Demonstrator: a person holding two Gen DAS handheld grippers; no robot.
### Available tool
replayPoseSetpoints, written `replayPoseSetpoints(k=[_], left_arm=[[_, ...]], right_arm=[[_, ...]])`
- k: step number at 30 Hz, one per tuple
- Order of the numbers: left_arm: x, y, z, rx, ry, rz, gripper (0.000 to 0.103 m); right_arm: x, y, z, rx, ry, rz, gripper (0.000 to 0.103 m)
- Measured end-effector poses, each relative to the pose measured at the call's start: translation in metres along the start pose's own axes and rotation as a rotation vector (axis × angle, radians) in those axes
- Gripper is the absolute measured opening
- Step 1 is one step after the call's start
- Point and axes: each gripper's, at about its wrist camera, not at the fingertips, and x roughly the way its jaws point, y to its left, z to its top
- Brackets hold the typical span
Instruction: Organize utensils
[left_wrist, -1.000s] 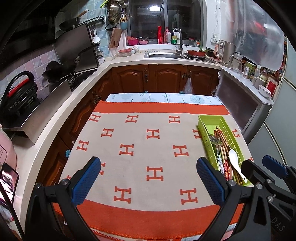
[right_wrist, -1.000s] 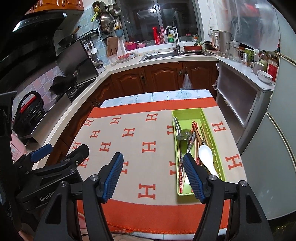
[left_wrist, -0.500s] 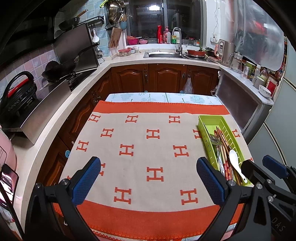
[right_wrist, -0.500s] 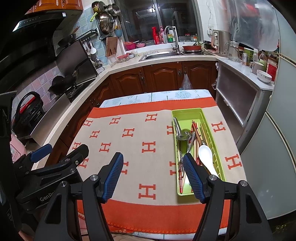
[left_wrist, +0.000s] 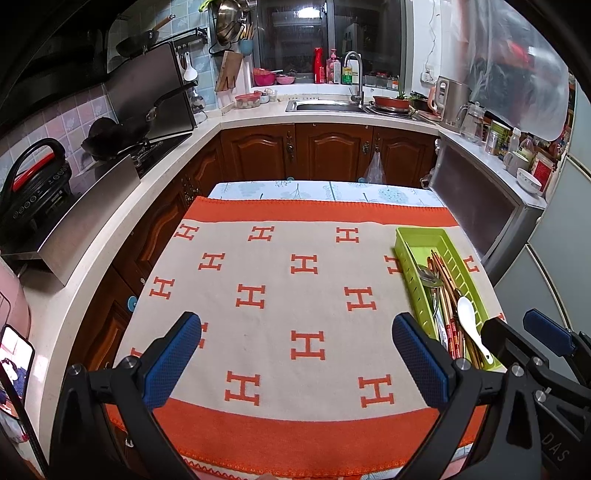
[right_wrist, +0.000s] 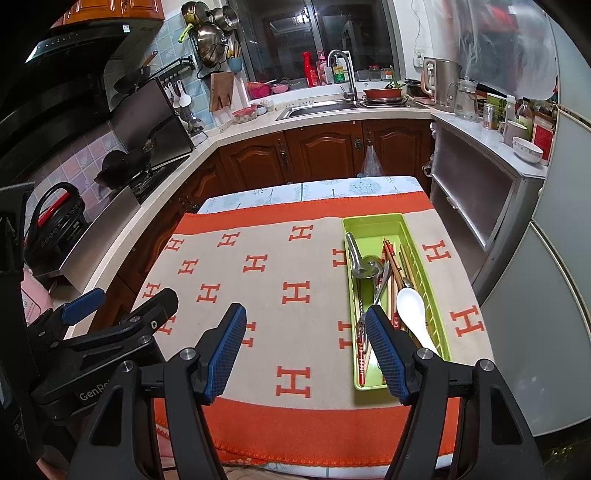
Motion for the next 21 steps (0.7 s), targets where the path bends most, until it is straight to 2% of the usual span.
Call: replayPoseSetpoints(k=[21], left_arm=[[0.0035,0.0001,-0.0012,-0.001,0.004,-0.001,0.102]], right_arm=[[0.0000,-0.0001,0.0011,0.003,0.002,0.001,0.068]])
